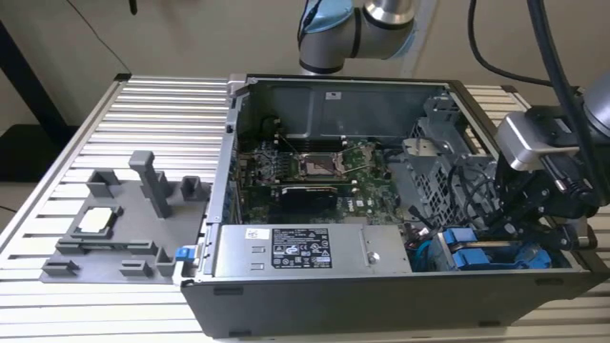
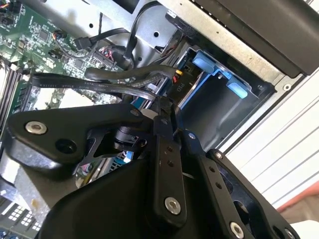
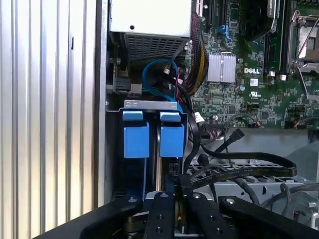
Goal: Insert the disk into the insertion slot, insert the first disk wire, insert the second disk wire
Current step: 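Insert the second disk wire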
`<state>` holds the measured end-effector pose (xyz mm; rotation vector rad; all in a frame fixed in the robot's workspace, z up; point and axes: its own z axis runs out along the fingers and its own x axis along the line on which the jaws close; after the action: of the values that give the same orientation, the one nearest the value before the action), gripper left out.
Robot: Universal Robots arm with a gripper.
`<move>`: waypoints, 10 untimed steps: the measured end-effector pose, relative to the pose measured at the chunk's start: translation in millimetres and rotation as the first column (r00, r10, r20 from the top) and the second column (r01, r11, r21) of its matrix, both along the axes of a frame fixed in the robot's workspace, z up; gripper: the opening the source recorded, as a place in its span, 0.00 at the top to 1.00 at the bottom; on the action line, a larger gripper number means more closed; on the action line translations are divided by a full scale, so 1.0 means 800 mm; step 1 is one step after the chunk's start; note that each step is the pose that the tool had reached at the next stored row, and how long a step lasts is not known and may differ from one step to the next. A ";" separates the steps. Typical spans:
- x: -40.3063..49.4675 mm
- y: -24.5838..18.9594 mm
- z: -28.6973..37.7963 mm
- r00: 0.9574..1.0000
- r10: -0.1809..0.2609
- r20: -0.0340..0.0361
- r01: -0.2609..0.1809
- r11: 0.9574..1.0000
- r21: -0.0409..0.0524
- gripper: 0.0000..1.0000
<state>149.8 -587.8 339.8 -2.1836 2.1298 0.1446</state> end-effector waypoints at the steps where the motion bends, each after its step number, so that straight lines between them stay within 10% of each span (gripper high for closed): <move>1: 0.000 0.0000 0.0005 1.000 -0.001 0.000 0.001 1.000 0.000 0.84; 10: 0.000 0.0011 0.0035 1.000 -0.010 0.000 0.010 1.000 -0.001 0.84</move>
<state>149.6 -586.9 342.6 -2.1733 2.1409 0.1436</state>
